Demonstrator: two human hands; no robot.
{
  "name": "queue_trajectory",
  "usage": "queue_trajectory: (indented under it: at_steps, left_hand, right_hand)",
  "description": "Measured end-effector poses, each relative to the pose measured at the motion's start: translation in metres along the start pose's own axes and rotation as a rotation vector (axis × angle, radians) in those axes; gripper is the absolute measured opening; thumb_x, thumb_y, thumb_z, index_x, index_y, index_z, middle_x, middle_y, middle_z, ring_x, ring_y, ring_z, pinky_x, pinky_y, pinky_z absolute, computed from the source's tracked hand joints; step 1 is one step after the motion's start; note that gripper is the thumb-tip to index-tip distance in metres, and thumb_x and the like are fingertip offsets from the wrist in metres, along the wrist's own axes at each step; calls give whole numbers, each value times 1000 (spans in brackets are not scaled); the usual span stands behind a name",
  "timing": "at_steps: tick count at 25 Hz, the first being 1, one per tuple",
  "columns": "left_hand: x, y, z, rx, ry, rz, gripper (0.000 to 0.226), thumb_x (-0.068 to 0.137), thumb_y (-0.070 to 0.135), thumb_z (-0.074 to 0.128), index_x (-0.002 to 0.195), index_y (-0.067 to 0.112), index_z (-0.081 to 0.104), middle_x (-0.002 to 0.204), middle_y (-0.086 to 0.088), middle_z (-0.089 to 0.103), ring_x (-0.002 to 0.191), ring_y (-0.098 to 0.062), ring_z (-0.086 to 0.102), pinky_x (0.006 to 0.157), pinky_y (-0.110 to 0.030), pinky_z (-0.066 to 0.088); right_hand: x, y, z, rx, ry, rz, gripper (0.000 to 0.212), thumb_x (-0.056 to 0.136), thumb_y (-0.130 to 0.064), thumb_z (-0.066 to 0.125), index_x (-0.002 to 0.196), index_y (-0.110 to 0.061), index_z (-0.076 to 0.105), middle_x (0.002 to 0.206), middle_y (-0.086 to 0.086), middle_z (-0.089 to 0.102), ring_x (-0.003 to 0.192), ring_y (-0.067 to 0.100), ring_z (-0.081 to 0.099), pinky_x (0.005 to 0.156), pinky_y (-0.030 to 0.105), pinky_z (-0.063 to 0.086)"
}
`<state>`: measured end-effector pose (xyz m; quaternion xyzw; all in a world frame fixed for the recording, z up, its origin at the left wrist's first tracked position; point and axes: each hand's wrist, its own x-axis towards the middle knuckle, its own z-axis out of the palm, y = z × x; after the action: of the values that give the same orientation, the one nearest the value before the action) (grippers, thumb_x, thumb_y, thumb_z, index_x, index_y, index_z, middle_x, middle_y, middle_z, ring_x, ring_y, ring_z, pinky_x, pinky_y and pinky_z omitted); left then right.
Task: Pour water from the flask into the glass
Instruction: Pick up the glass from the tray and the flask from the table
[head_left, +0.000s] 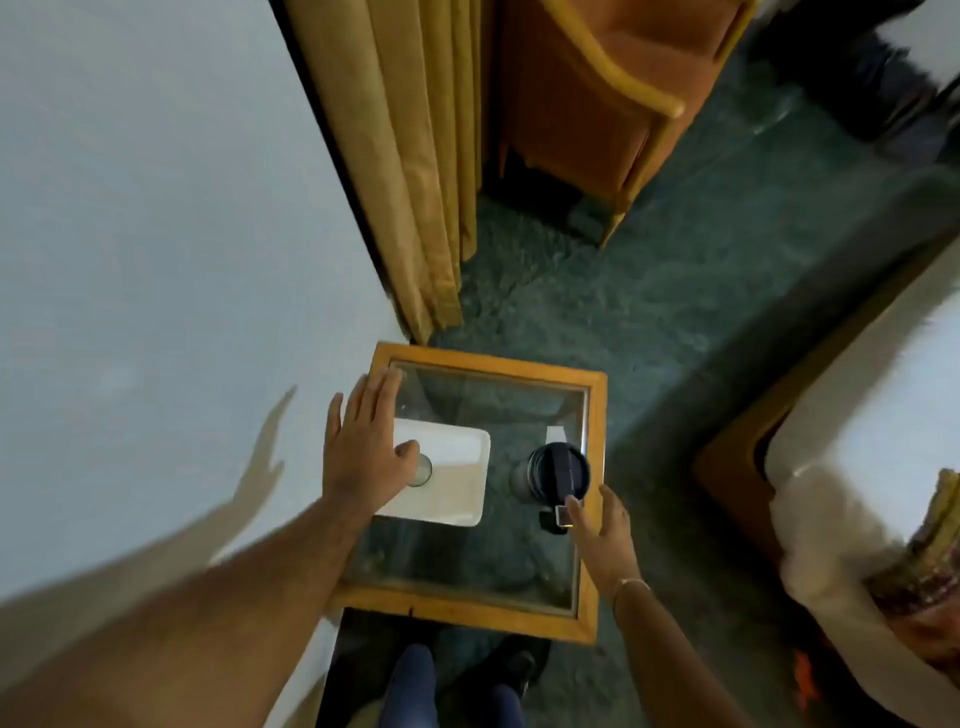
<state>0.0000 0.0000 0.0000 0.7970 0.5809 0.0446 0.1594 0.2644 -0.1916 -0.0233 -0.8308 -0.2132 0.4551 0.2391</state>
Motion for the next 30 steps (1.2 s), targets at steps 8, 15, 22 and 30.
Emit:
queue_trajectory:
  at_steps: [8,15,22,30]
  left_hand:
    - [-37,-72,190,-472,-371,-494,134,79,40,98,171,39,0,175,-3,34,160,-30,42,121,-54,52]
    - [-17,-79,246,-662,-305,-578,112,83,30,98,169,38,27,170,2,48,152,-27,51,121,-54,52]
    - [12,-81,272,-692,-227,-594,82,87,38,94,157,29,52,155,-3,64,137,-25,61,116,-53,58]
    - [22,-92,245,-646,-301,-506,76,81,33,99,147,32,60,147,2,70,135,-26,64,113,-54,60]
  right_hand:
    - [55,78,76,367,-21,48,51,86,-53,74,130,-27,65,130,-3,68,118,8,67,86,25,55]
    - [76,84,67,462,-31,-45,64,69,-85,74,96,-26,80,102,8,81,100,22,73,92,39,53]
    - [88,88,82,589,97,-100,63,88,-84,57,72,-24,66,71,0,60,71,12,56,69,22,48]
    - [118,41,78,818,291,-228,38,102,-56,55,74,-33,65,55,-11,37,53,15,31,59,36,28]
